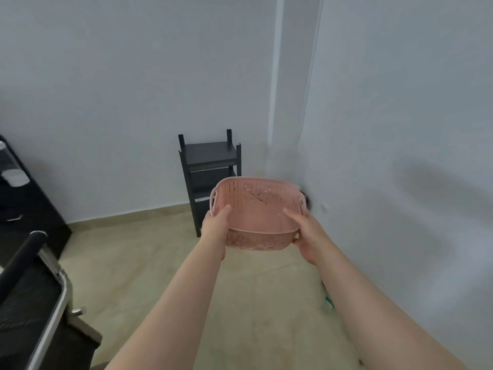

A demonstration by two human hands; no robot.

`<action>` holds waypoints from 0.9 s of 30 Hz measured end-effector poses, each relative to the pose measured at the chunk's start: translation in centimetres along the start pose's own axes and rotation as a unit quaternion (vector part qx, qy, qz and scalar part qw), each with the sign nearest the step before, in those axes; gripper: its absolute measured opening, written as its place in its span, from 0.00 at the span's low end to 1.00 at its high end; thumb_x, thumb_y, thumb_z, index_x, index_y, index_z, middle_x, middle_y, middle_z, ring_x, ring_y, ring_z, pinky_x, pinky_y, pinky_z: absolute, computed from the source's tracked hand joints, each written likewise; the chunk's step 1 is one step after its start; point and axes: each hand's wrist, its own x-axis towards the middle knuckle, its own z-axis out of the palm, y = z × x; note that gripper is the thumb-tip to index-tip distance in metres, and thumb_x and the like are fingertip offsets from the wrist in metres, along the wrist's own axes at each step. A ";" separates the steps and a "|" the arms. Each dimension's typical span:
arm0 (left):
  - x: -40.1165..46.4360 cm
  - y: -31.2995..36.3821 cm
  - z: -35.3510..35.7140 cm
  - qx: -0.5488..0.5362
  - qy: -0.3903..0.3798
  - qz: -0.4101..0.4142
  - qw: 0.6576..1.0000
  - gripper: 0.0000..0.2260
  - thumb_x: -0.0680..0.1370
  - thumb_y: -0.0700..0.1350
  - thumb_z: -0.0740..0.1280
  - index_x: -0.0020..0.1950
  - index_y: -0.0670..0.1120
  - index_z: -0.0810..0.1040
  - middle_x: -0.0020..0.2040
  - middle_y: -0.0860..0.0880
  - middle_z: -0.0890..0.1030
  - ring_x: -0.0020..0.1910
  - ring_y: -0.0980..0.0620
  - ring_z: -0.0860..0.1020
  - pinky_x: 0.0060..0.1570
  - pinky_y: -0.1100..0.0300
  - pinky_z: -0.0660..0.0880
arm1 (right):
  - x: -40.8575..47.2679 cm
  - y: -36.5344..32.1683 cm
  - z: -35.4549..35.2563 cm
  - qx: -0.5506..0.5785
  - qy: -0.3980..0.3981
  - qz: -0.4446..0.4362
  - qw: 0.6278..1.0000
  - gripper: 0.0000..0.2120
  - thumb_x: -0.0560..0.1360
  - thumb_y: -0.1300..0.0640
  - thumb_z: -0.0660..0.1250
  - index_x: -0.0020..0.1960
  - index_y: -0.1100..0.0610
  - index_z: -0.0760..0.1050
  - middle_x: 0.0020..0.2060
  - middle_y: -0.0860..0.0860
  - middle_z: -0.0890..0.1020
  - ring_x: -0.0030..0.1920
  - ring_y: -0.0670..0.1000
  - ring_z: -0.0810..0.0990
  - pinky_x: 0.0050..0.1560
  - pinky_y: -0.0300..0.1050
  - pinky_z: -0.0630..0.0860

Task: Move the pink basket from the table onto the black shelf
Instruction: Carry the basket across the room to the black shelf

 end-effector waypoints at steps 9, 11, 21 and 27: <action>9.4 5.1 5.1 -0.016 0.043 0.010 0.999 0.22 0.80 0.50 0.65 0.73 0.47 0.69 0.66 0.45 0.76 0.63 0.43 0.73 0.63 0.48 0.71 | 14.3 -3.9 0.5 0.005 -0.064 -0.018 0.998 0.33 0.71 0.54 0.73 0.74 0.41 0.69 0.68 0.49 0.80 0.68 0.58 0.77 0.51 0.51 0.73; 11.3 5.8 5.6 -0.021 0.047 0.009 0.999 0.22 0.80 0.50 0.65 0.72 0.47 0.69 0.66 0.45 0.76 0.61 0.43 0.74 0.59 0.50 0.71 | 16.6 -4.4 1.0 -0.006 -0.071 -0.025 0.997 0.31 0.75 0.56 0.71 0.75 0.40 0.67 0.69 0.48 0.79 0.67 0.57 0.77 0.50 0.51 0.74; 27.2 9.9 8.3 -0.030 0.062 -0.014 0.998 0.22 0.79 0.50 0.64 0.73 0.48 0.69 0.66 0.45 0.76 0.66 0.42 0.73 0.66 0.45 0.70 | 32.3 -6.0 4.5 -0.017 -0.045 0.020 0.999 0.31 0.76 0.54 0.71 0.76 0.45 0.65 0.69 0.51 0.77 0.66 0.58 0.76 0.68 0.64 0.72; 40.1 14.9 9.3 -0.026 0.062 -0.039 0.997 0.20 0.80 0.50 0.63 0.71 0.50 0.69 0.62 0.45 0.77 0.60 0.43 0.75 0.59 0.47 0.75 | 44.2 -8.4 9.0 -0.024 -0.044 0.023 0.998 0.23 0.77 0.53 0.70 0.70 0.46 0.71 0.63 0.49 0.81 0.61 0.55 0.78 0.53 0.54 0.75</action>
